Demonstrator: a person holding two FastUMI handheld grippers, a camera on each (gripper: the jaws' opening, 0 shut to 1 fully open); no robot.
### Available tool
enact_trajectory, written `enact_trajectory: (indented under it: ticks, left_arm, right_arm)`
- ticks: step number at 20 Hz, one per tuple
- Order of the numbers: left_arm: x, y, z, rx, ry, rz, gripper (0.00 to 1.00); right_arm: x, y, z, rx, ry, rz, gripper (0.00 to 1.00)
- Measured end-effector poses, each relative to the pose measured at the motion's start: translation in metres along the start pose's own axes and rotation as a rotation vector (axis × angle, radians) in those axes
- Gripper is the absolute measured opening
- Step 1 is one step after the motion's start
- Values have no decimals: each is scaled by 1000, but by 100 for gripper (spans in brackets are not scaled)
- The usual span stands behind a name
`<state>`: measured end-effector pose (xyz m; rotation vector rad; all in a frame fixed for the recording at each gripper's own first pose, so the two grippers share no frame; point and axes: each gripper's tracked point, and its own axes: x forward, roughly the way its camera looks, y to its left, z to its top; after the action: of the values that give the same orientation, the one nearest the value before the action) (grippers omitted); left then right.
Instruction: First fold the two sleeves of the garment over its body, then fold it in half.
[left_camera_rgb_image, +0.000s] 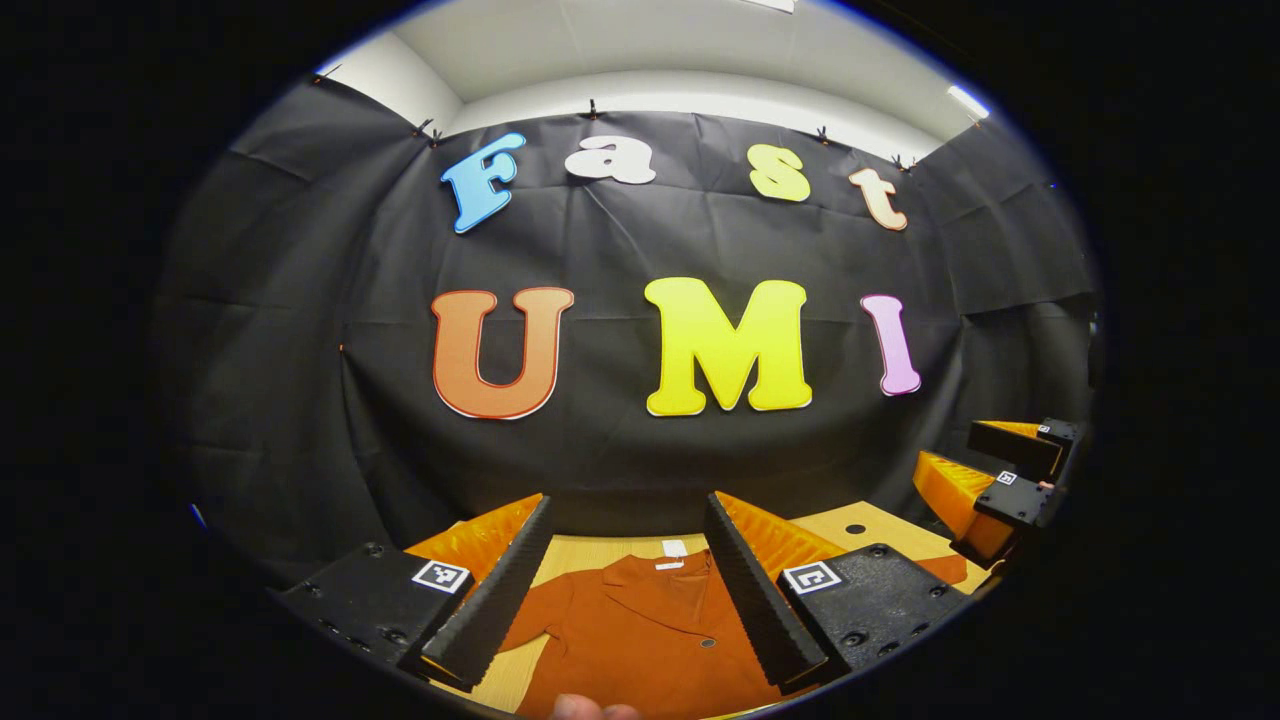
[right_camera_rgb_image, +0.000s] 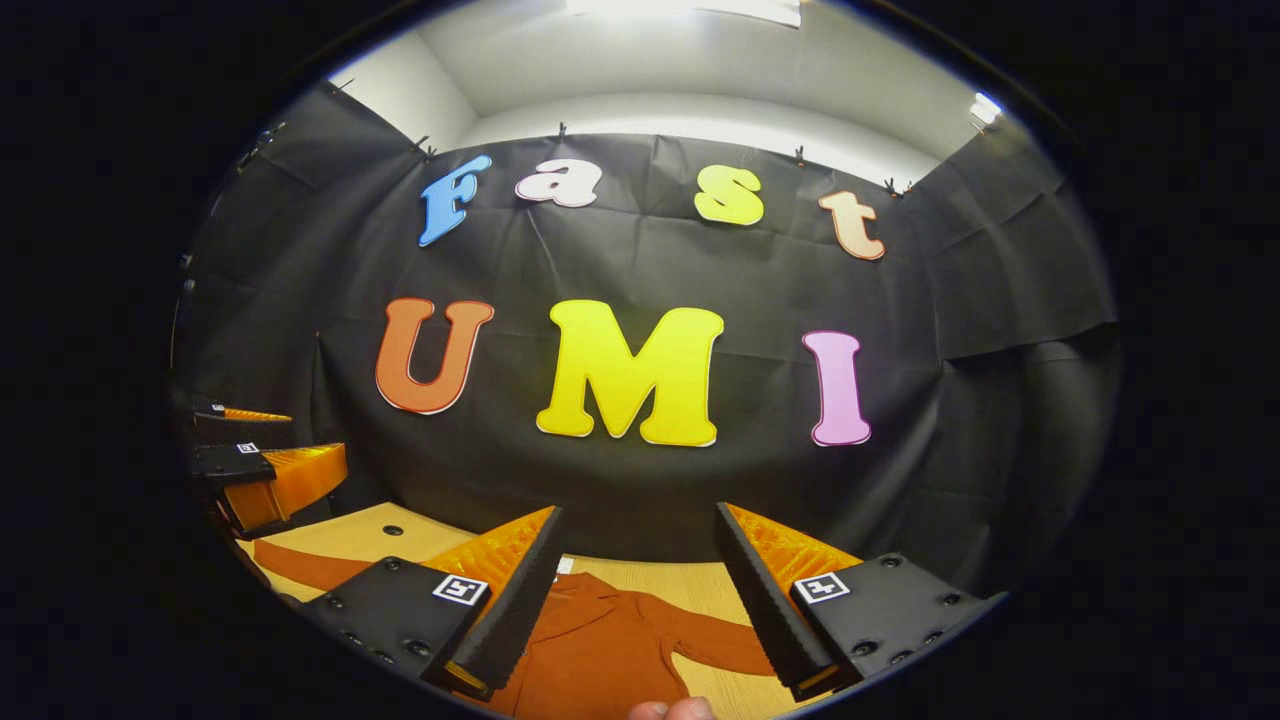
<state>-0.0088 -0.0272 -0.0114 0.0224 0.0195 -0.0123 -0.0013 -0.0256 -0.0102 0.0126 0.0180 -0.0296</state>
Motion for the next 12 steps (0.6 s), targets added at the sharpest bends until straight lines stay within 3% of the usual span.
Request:
enact_trajectory:
  ticks: [12]
  left_arm:
    - [-3,-3,-6,-16,18,27,98]
  right_arm:
    - [3,-12,0,13,4,-19,95]
